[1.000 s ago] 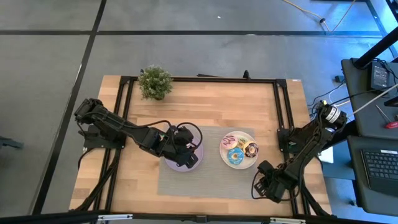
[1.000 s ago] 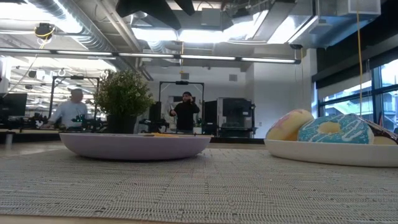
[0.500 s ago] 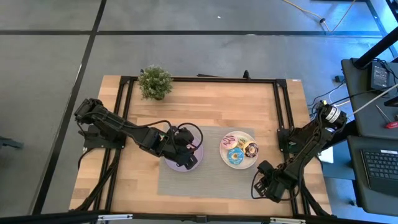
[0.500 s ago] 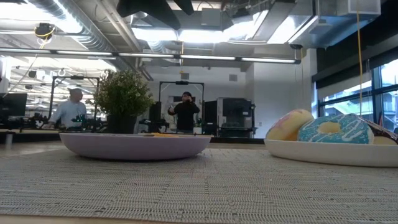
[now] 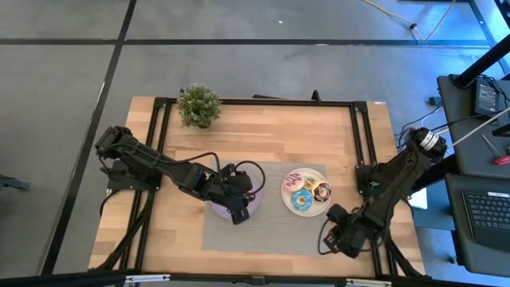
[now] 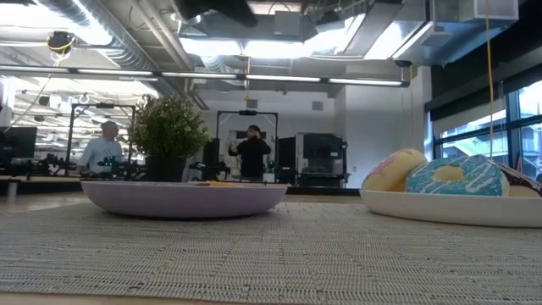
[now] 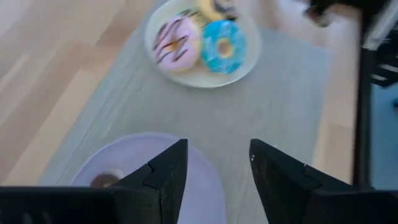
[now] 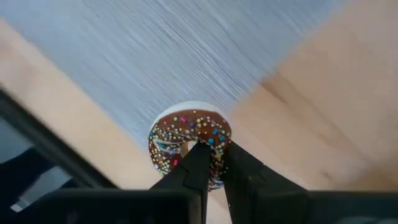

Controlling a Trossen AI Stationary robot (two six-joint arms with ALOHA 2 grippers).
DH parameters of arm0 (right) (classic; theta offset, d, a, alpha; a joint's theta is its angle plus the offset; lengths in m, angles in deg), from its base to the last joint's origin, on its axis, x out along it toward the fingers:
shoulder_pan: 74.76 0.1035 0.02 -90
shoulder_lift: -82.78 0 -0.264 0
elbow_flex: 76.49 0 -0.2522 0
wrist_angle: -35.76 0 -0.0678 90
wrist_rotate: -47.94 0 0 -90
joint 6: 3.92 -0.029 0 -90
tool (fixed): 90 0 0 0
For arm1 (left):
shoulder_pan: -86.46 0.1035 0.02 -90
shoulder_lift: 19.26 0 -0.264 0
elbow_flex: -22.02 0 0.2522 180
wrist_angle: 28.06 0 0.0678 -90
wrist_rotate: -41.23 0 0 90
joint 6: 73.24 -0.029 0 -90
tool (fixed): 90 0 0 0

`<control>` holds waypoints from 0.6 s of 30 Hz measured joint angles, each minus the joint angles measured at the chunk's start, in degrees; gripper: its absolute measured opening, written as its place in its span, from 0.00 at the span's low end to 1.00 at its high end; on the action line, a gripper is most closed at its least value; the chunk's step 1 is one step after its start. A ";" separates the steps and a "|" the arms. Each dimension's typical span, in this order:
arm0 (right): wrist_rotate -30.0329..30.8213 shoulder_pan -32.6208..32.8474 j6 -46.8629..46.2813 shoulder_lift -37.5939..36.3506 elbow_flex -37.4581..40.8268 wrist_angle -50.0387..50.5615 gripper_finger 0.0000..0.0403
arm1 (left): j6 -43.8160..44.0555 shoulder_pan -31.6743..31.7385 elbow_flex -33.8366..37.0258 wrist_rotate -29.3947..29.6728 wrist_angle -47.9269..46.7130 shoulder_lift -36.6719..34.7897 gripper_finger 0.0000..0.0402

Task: Pick & Place donuts
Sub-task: Put the small brown donut on the purple plate

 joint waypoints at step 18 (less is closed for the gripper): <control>5.53 -21.43 38.24 0.02 -11.56 -1.56 0.10 | 8.20 -2.39 -0.02 2.42 -9.31 0.00 0.42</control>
